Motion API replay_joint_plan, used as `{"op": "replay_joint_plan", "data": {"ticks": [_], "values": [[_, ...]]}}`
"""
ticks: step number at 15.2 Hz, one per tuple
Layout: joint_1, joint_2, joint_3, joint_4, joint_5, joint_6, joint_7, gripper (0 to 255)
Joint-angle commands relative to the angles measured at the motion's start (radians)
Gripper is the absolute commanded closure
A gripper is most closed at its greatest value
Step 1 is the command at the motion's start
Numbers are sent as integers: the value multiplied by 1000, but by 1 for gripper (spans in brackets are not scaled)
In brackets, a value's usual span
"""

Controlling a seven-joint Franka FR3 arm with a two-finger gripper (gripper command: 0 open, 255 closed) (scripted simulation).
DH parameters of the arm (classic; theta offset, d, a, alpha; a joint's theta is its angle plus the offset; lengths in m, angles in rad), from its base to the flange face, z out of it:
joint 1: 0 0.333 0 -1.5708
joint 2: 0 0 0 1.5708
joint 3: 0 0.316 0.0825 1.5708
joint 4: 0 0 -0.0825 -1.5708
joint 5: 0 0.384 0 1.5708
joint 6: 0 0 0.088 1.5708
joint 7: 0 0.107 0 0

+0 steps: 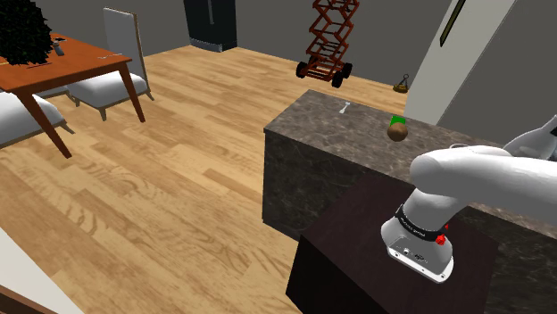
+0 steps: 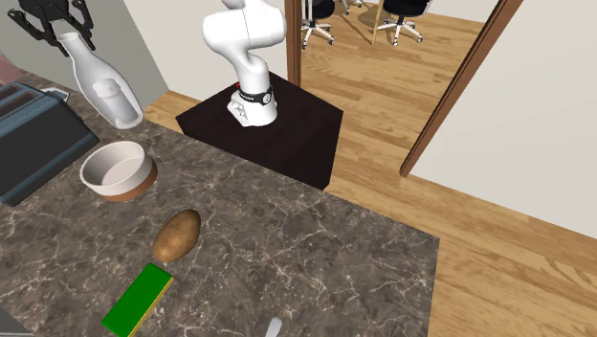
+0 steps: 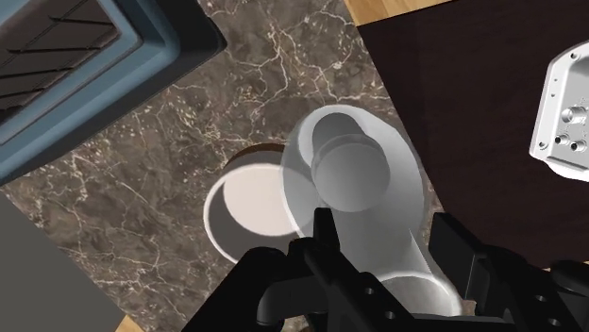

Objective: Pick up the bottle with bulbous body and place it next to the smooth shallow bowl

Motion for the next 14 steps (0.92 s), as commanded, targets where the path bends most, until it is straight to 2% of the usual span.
{"op": "replay_joint_plan", "data": {"ticks": [1, 14], "values": [[-4, -8, -14, -24, -13, 20, 3, 255], [-29, -49, -120, -160, -107, 141, 18, 255]]}}
